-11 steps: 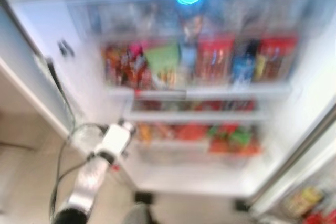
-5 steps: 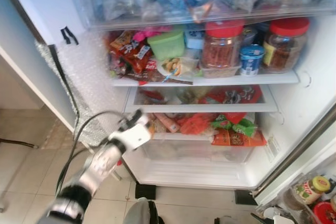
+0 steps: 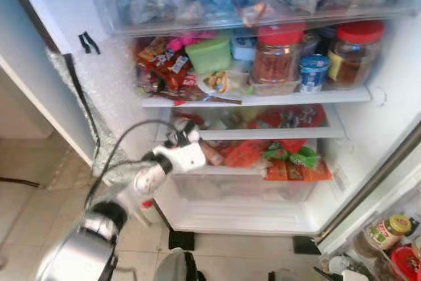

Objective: Restocking fridge

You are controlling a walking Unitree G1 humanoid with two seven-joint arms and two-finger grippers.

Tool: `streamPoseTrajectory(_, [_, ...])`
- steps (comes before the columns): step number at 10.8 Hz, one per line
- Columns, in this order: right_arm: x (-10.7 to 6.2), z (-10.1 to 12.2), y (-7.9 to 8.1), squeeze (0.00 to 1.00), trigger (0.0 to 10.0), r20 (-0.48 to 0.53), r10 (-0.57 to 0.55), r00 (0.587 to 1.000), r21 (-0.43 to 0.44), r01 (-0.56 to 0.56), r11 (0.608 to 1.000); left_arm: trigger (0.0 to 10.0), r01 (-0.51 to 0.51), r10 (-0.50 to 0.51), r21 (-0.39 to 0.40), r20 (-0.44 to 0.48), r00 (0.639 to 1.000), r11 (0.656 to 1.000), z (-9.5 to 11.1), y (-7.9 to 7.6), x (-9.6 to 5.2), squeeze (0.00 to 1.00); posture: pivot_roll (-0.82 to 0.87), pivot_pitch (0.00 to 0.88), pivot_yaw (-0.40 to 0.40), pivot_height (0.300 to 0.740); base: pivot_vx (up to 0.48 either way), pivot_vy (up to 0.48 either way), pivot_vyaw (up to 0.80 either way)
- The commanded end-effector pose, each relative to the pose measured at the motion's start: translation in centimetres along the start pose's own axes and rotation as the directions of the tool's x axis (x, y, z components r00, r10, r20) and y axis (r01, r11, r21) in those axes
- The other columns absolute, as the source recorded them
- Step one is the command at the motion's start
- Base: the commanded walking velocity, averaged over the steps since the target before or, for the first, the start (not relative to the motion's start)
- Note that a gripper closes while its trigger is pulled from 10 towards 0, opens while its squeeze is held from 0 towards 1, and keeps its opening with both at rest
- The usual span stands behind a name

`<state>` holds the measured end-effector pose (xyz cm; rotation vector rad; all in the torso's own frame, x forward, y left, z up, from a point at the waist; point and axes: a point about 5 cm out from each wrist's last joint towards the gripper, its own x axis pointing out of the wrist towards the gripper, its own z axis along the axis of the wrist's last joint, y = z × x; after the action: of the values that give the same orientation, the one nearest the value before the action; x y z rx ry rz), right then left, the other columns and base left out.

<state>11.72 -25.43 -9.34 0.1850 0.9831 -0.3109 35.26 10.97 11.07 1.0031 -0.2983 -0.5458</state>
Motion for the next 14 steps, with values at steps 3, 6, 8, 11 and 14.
streamPoseTrajectory(3, [-0.1, -0.9, 0.4, 0.0, 10.0, -0.026, 0.019, 0.999, 0.007, -0.018, 1.0, 10.0, -0.148, 0.105, -0.249, -0.18, 0.978, 0.957, -2.0, 1.0, -0.3, 0.0, -0.18, 0.091, 0.126, 0.648, 0.0, 0.0, 0.0])
streamPoseTrajectory(6, [-0.1, -0.9, 0.4, 0.0, 10.0, -0.022, 0.014, 1.0, 0.0, -0.014, 1.0, 10.0, -0.217, 0.144, -0.648, -0.165, 0.976, 0.73, -1.9, -2.0, -2.1, 0.0, -0.18, 0.094, 0.126, 0.648, 0.0, 0.0, 0.0])
streamPoseTrajectory(8, [-0.1, -0.8, 0.4, 0.0, 10.0, -0.016, 0.015, 1.0, -0.004, -0.015, 1.0, 10.0, -0.31, 0.22, -0.767, -0.222, 0.95, 0.562, -2.4, -2.3, -3.2, 0.0, -0.17, 0.093, 0.129, 0.648, 0.0, 0.0, 0.0])
streamPoseTrajectory(11, [-0.1, -0.5, 0.5, 0.0, 10.0, -0.01, 0.02, 1.0, -0.037, -0.02, 0.999, 10.0, -0.334, 0.213, -0.805, -0.261, 0.942, 0.491, -2.9, -3.6, -4.5, 0.0, -0.15, 0.087, 0.126, 0.648, 0.0, 0.0, 0.0])
streamPoseTrajectory(14, [0.0, -0.4, 0.5, 0.0, 10.0, -0.007, 0.022, 1.0, -0.042, -0.022, 0.999, 10.0, -0.3, 0.192, -0.827, -0.235, 0.953, 0.476, -2.6, -3.5, -4.3, 0.0, -0.16, 0.084, 0.123, 0.648, 0.199, 0.0, 0.0])
